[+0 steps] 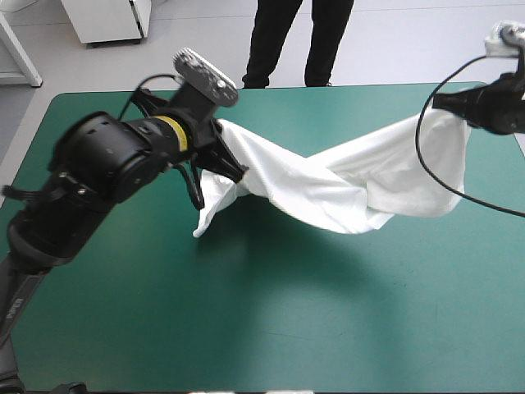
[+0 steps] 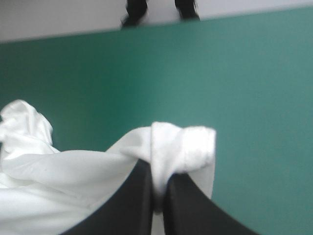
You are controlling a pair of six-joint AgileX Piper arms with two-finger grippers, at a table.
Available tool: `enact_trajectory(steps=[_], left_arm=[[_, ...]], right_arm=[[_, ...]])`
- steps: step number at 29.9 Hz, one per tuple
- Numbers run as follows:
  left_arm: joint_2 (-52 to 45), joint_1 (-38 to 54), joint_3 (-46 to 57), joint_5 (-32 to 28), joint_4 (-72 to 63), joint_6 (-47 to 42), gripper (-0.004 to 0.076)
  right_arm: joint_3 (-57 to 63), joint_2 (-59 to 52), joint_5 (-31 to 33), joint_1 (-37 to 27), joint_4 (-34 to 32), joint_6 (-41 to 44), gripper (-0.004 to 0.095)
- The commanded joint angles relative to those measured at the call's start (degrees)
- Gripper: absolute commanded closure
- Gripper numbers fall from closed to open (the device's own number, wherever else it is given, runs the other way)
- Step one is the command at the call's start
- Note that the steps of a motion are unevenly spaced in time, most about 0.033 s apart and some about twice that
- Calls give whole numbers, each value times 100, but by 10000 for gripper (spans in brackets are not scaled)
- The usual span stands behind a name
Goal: Fold the cloth
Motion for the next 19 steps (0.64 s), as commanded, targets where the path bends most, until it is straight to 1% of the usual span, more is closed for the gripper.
enact_trajectory(steps=[1, 7, 11, 14, 19], left_arm=[[-209, 7, -1083, 158, 334, 110, 746], [-209, 7, -2442, 58, 582, 434, 746], [-209, 7, -3229, -360, 571, 491, 746], [-209, 7, -3826, -714, 429, 521, 746], [-209, 7, -4443, -1345, -100, 756, 746]], right_arm=[[-1253, -181, -39, -24, 234, -194, 924], [-2814, -178, -3, -24, 235, -194, 924], [-3589, -178, -21, -24, 267, -239, 924], [-4132, -178, -257, -24, 352, -321, 924], [-4852, -190, -963, -24, 394, -283, 922]])
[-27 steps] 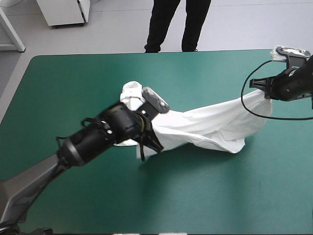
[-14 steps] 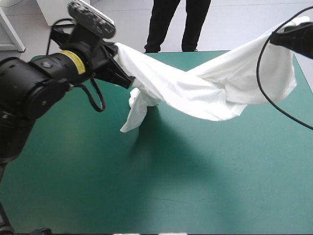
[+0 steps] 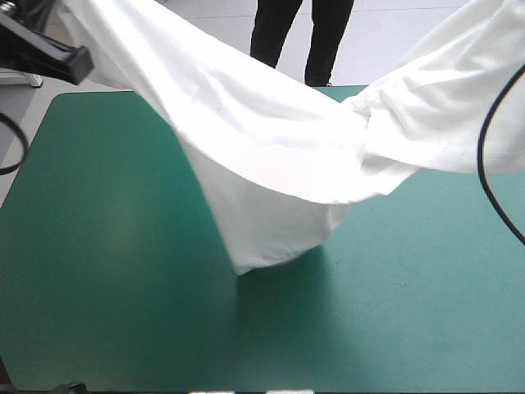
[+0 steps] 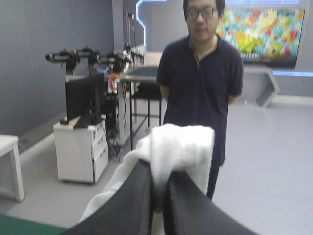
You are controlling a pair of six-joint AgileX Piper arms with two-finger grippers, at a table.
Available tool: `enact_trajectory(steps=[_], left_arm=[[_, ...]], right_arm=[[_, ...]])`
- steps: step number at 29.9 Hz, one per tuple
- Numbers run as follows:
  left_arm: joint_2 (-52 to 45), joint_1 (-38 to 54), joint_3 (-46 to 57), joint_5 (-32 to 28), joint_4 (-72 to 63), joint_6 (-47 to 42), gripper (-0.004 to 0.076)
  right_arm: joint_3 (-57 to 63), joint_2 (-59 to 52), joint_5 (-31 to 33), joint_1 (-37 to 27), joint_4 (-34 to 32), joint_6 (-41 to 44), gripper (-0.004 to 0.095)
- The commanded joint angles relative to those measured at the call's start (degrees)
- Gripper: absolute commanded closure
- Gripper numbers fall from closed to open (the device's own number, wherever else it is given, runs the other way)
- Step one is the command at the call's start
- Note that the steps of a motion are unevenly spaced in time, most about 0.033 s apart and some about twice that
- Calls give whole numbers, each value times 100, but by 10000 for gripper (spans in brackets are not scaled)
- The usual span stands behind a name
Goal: Fold the cloth
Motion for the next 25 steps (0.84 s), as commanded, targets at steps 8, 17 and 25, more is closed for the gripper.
enact_trajectory(steps=[8, 17, 25], left_arm=[[-152, 5, -391, -1247, -615, 290, 746], [35, 5, -168, -656, 433, 251, 746], [983, 581, 612, -88, 1736, -435, 746]], right_arm=[[-712, -94, -1266, -24, 168, 24, 922], [-321, 85, -719, -24, -398, 167, 922], [733, 820, -95, -24, -294, 538, 922]])
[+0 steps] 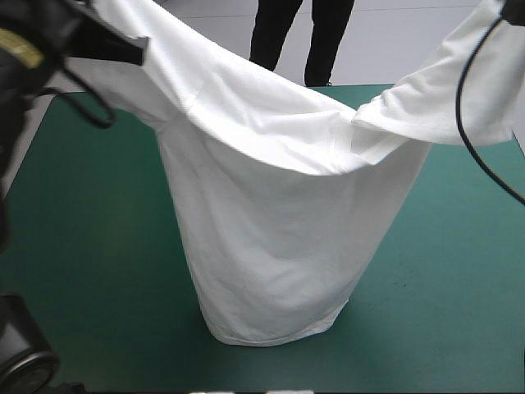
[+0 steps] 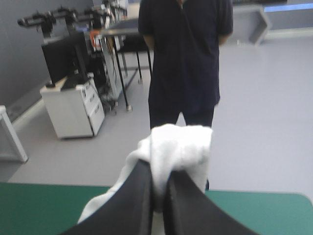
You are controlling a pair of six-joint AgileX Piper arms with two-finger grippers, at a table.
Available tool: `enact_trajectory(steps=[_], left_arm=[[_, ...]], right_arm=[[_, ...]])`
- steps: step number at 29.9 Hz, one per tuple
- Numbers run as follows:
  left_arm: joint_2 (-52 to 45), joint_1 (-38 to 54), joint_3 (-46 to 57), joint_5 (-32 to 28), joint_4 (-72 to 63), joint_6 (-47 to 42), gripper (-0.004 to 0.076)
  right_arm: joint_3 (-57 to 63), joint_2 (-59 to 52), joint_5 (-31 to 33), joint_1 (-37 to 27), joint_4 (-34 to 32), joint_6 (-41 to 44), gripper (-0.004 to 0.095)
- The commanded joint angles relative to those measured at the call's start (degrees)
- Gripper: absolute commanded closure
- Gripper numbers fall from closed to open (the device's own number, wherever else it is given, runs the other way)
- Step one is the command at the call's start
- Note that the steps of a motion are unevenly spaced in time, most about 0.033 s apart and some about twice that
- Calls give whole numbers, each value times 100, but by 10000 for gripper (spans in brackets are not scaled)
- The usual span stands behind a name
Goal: Fold the cloth
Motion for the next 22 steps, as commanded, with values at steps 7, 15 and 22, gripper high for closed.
enact_trajectory(steps=[7, 15, 22], left_arm=[[1298, 1987, 247, -410, -1925, -339, 746], [2278, 2795, 247, -443, -2759, -298, 746], [3218, 2886, 247, -804, -3084, -210, 746]], right_arm=[[521, 1180, -188, -24, 72, -50, 923], [521, 2536, -102, -24, 620, -133, 923], [521, 3468, -91, -24, 732, -167, 923]])
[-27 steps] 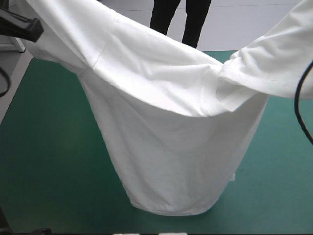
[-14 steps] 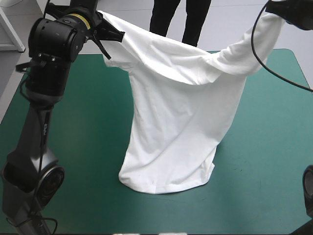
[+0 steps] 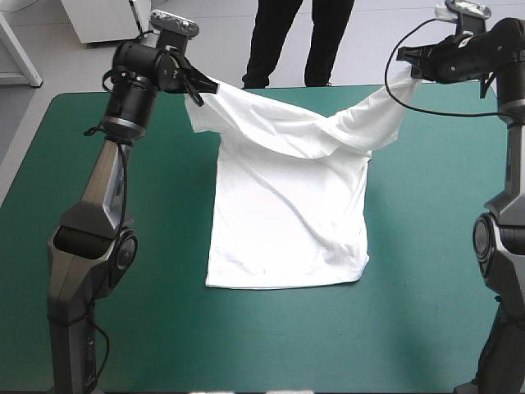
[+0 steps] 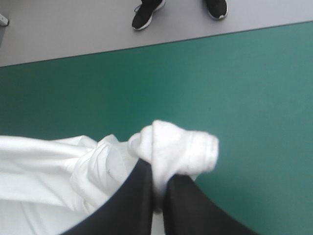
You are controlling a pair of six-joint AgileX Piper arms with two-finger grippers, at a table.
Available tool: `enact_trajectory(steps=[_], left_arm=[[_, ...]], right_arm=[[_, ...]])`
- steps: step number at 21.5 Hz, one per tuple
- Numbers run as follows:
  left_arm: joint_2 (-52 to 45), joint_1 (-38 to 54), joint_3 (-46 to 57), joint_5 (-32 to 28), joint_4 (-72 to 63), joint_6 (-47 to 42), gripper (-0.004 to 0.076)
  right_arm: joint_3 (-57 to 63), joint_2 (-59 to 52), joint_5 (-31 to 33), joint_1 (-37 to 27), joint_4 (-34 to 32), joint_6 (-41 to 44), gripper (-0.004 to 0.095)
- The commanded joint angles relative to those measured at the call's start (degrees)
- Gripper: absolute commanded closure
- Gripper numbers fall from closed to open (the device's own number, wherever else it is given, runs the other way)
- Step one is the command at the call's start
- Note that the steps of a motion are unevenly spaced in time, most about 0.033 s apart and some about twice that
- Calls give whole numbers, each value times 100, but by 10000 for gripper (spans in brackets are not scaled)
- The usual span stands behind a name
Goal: Fold the cloth
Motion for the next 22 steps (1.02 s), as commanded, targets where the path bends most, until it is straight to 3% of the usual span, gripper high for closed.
enact_trajectory(steps=[1, 9, 11, 13, 15, 16, 18, 22], left_arm=[[216, 0, -138, -677, -109, -21, 746], [1185, 215, -138, -931, -162, -164, 746], [1185, 258, -123, -1063, -170, -16, 725], [1185, 294, -123, -1079, -490, 48, 615], [1174, 279, -135, -648, -628, 64, 421], [1166, 271, -195, -257, -695, 132, 323], [1141, 271, -290, 152, -721, 266, 256], [1092, 271, -658, 574, -721, 326, 261]], right_arm=[[-129, 121, -110, -24, 185, -158, 922], [-129, 1132, -111, -24, -76, -265, 915], [-129, 1205, -69, -24, -116, -511, 840], [-129, 1215, -32, -24, -116, -562, 657], [-129, 1215, -6, -24, -116, -466, 443], [-129, 1187, -6, -24, -116, -342, 386], [-129, 1113, -6, -24, -118, -331, 371], [-129, 897, -3, -24, -424, -382, 371]])
